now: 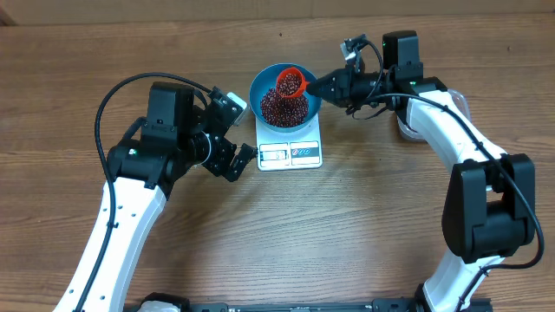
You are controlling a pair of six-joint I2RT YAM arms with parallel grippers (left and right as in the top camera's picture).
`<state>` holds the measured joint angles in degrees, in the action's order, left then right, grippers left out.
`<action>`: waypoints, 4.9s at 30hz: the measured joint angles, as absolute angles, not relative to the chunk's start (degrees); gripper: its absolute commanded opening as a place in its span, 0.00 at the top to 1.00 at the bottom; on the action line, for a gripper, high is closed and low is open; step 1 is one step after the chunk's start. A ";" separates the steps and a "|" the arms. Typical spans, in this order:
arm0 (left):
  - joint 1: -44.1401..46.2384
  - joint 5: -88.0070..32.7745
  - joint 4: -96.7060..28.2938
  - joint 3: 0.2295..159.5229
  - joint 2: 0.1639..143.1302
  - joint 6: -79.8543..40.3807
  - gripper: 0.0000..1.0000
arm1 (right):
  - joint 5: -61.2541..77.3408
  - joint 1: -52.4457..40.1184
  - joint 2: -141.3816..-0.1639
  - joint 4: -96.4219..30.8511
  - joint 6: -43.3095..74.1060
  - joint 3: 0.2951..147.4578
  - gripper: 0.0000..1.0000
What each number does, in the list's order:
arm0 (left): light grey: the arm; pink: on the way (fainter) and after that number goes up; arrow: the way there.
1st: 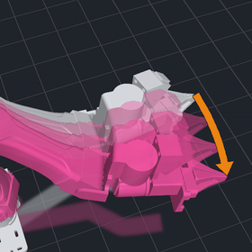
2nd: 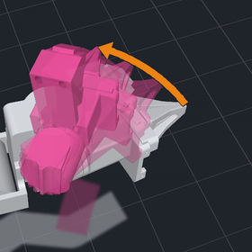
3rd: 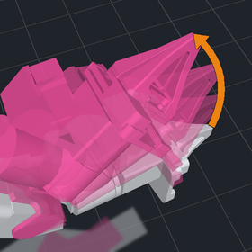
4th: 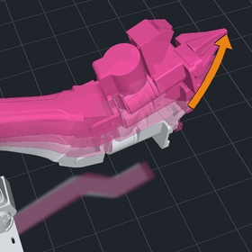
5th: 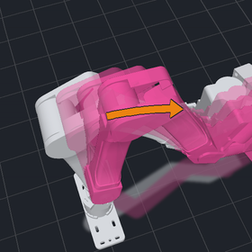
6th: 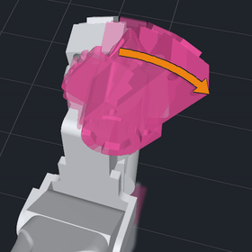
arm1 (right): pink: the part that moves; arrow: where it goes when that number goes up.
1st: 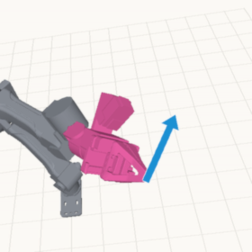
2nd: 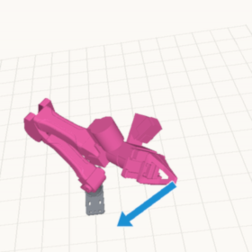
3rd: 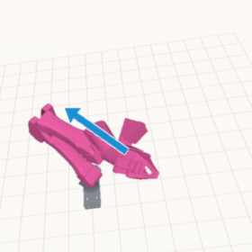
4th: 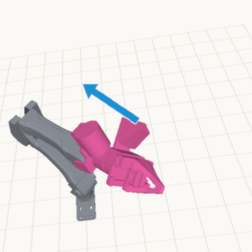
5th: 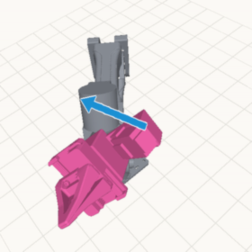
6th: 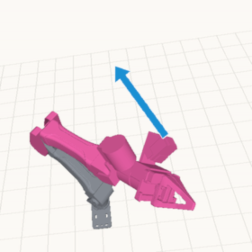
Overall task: Scoop item into bowl and weigh 150g on scale
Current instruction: 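Tip the scoop over the teal bowl with the right gripper to pour, then move the empty scoop back over the bean tub with the right gripper, then dip the scoop into the red beans with the right gripper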
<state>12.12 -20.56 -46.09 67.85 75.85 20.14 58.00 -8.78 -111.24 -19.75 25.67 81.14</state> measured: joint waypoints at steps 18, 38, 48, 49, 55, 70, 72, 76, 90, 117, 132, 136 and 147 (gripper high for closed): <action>12.12 -20.56 -46.09 67.85 75.85 20.14 0.00 | 30.41 -16.82 -111.24 -44.38 10.76 95.96 0.96; 12.12 -20.56 -46.06 67.85 75.85 20.14 0.00 | -7.86 -30.68 -111.20 -57.28 2.52 107.68 0.96; 12.12 -20.56 -46.09 67.85 75.85 20.14 0.00 | -14.15 -33.58 -111.20 -57.52 1.23 107.68 0.96; 12.12 -20.56 -46.09 67.85 75.85 20.14 0.00 | -14.24 -33.52 -111.20 -57.52 1.26 107.70 0.96; 12.12 -20.56 -46.09 67.85 75.85 20.14 0.00 | -13.06 -32.99 -110.45 -57.71 1.26 107.68 0.96; 12.12 -20.56 -46.06 67.85 75.85 20.14 0.00 | 1.93 -16.36 -94.59 -64.45 1.28 107.96 0.96; 12.12 -20.56 -46.06 67.85 75.85 20.14 0.00 | 3.92 -11.14 -92.14 -67.09 1.28 108.05 0.96; 12.12 -20.56 -46.09 67.85 75.85 20.14 0.01 | 5.32 -3.20 -90.54 -72.25 1.26 108.71 0.96; 12.12 -20.56 -46.09 67.85 75.85 20.14 0.00 | 5.76 7.14 -90.50 -79.88 1.26 108.73 0.96; 12.12 -20.56 -46.09 67.85 75.85 20.14 0.00 | 3.95 7.14 -98.13 -82.98 5.28 108.73 0.96; 12.12 -20.56 -46.09 67.85 75.85 20.14 0.01 | -0.21 7.62 -107.46 -78.85 -2.79 108.71 0.96; 12.12 -20.56 -46.09 67.85 75.85 20.14 0.01 | -0.58 9.15 -109.80 -78.72 -6.11 108.68 0.96; 12.12 -20.56 -46.09 67.85 75.85 20.14 0.00 | 0.82 10.37 -112.05 -76.53 -13.32 108.14 0.96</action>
<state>12.12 -20.56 -46.09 67.85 75.85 20.14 0.82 10.37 -112.05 -76.53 -13.32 108.14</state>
